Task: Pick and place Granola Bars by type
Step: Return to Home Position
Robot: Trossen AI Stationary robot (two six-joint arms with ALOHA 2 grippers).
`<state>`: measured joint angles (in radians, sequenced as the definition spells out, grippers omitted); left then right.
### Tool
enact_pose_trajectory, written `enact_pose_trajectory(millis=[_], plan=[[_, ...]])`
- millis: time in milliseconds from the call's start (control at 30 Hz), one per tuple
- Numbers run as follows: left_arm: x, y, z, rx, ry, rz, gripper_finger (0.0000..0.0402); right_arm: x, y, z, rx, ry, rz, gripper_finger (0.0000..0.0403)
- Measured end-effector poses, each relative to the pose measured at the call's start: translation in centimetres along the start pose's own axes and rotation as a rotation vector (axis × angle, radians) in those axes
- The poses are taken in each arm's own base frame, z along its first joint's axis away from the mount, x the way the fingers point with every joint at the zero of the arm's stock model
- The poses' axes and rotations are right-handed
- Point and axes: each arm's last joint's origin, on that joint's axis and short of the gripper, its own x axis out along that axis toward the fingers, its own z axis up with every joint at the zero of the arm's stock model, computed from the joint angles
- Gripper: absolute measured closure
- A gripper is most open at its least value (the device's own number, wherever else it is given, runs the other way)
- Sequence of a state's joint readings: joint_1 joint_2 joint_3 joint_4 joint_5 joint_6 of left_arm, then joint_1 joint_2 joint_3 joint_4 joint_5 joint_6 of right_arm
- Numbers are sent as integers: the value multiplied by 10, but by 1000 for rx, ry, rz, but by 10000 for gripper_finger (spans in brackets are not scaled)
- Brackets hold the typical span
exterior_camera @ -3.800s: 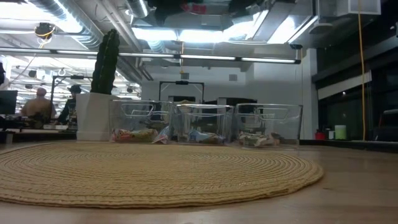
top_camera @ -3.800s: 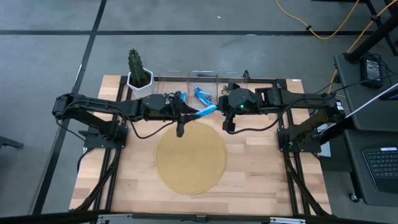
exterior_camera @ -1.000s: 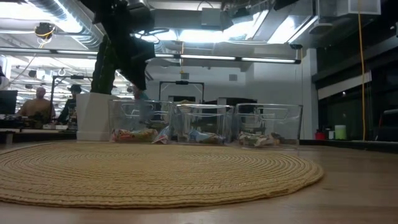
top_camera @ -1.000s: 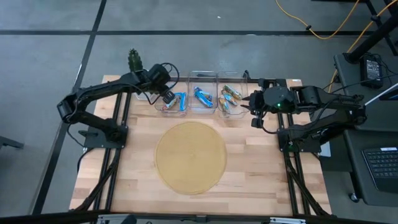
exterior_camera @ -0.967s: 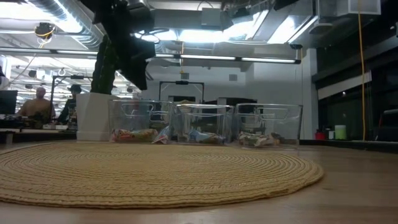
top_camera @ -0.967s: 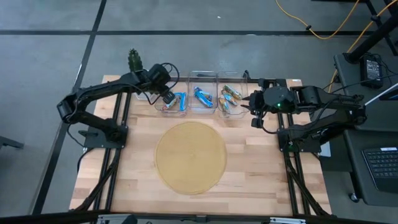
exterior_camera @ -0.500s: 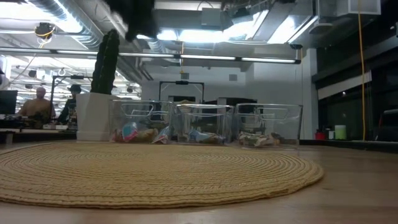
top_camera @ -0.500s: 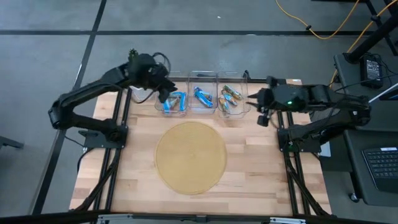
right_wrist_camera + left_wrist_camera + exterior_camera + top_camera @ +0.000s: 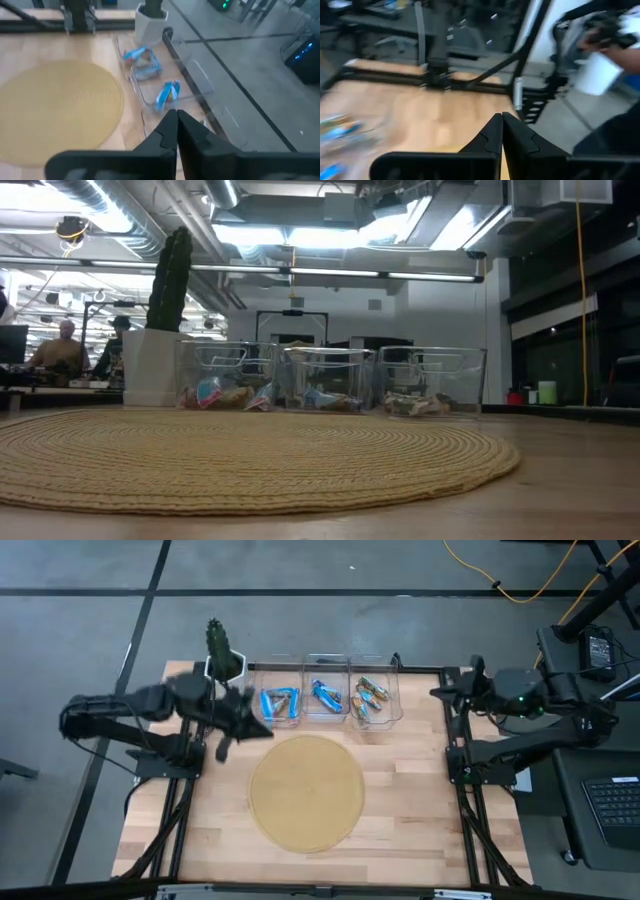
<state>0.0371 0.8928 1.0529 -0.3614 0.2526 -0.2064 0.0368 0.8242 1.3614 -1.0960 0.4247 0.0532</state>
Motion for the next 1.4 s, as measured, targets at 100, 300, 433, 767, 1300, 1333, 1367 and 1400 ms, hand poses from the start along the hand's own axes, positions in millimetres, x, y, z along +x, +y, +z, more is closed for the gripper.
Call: enact_pose_trajectory(millis=[100,300,433,767,1300,1333,1367,1400], plan=[[17,-10,-29,1,-59,-73,400,3,0,-19,-2,6,0,397],[11,-1,-86,-60,-71,13,399,14,3,-63,12,-212,1,394],[-17,9,-115,-136,-143,65,400,21,4,-90,46,-313,-1,398],[-65,22,-179,-199,-410,106,399,30,8,-122,171,-337,37,399],[-43,38,-214,-55,-416,33,399,29,8,-118,154,-373,46,396],[-41,40,-217,-46,-378,62,399,29,8,-118,154,-374,46,394],[-40,42,-220,-35,-347,92,399,29,8,-118,155,-374,48,392],[-40,43,-222,-13,-329,123,399,29,8,-118,156,-374,54,391]])
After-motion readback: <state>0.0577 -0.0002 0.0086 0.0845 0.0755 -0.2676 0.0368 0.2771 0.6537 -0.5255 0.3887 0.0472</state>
